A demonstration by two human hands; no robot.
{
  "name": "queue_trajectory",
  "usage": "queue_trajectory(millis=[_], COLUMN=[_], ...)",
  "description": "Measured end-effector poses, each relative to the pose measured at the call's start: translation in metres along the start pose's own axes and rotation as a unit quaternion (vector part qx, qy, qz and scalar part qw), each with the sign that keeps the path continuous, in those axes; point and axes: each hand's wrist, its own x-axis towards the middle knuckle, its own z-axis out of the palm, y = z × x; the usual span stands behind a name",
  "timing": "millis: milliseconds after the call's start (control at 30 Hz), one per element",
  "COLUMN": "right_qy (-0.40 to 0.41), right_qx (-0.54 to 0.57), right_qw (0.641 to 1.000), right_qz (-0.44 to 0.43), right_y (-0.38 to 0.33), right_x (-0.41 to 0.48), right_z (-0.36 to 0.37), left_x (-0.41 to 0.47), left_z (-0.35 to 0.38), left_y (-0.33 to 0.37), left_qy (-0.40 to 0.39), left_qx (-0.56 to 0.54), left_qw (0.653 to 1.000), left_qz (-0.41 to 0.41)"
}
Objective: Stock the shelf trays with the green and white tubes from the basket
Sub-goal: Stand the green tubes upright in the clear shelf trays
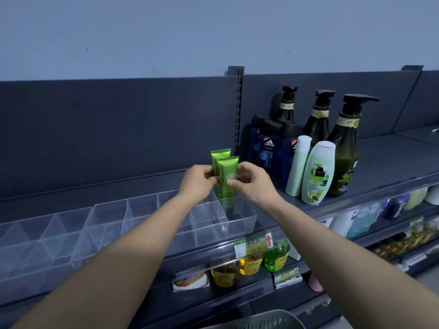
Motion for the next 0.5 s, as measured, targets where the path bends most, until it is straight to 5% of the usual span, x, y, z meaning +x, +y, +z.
queue_trajectory(millis=[200,500], right_qy=[0.0,0.034], right_qx=[-0.021,-0.139], right_qw=[1.0,0.99], right_qz=[0.005,-0.012], right_y=[-0.005,-0.014], right_x=[-0.01,-0.053], right_z=[-0.002,-0.019], left_x=[-0.011,-0.059], left_z=[-0.005,-0.016], left_y=[0.004,0.014], left_qy=[-0.02,0.061], left_qx=[0.046,0.131], left_qw=[0.999,0.989], left_qz=[-0.001,-0.001])
